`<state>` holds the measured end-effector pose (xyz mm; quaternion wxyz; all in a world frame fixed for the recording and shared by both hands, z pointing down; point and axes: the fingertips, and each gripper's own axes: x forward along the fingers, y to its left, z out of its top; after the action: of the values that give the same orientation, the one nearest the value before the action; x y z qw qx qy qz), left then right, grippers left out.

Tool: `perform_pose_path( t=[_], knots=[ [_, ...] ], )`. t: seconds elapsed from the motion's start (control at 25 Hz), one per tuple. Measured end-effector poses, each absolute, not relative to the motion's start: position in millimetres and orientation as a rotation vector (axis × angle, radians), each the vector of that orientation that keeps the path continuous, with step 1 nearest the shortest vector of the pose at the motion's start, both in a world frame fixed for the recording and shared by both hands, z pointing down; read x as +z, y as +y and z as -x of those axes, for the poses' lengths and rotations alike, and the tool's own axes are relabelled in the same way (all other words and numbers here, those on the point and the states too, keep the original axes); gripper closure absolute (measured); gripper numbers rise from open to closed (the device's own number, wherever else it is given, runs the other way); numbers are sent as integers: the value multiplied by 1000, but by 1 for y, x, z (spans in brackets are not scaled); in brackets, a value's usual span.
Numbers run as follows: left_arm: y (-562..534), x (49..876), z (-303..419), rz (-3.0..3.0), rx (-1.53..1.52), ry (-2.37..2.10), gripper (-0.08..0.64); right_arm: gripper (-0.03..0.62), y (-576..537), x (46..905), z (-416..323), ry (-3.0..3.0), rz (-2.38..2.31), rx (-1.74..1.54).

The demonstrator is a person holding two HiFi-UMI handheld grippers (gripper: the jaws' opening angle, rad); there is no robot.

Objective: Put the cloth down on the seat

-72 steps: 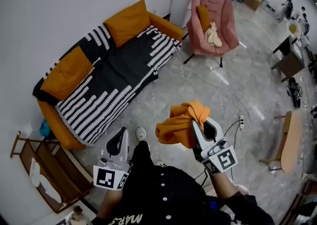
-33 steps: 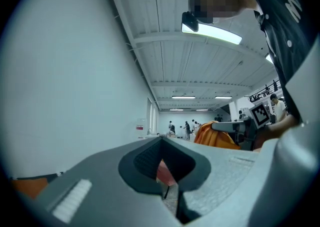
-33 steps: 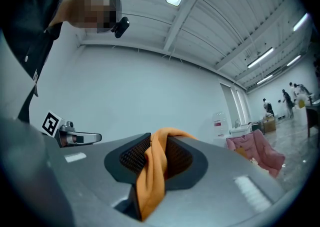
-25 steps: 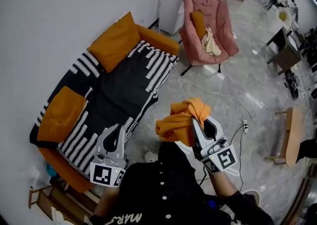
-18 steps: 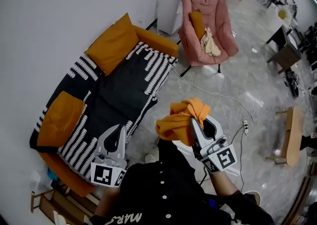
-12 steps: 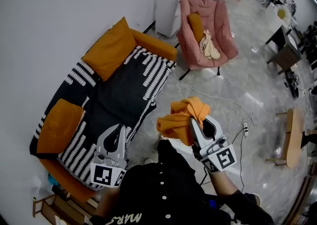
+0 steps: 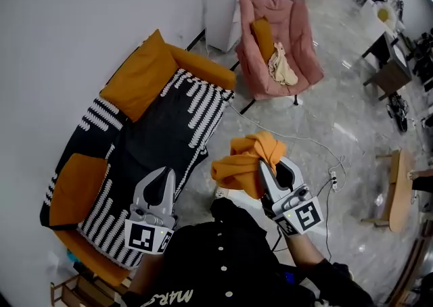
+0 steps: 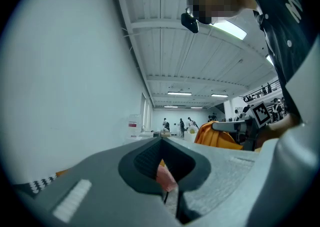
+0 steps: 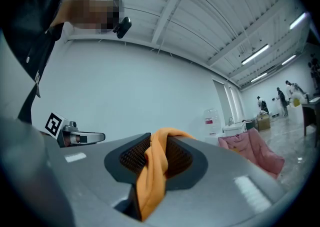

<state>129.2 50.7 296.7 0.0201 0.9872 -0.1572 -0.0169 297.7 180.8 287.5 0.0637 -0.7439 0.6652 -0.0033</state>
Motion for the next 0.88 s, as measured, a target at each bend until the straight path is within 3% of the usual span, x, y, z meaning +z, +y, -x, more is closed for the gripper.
perform_pose_path(
  t=[0.56, 0.88],
  knots=[
    [10, 286, -235, -3070, -66, -532, 560, 483, 136, 281, -403, 2045, 2208, 3],
    [-6, 299, -228, -2995, -23, -756, 560, 485, 98, 297, -418, 2184, 2098, -40]
  ],
)
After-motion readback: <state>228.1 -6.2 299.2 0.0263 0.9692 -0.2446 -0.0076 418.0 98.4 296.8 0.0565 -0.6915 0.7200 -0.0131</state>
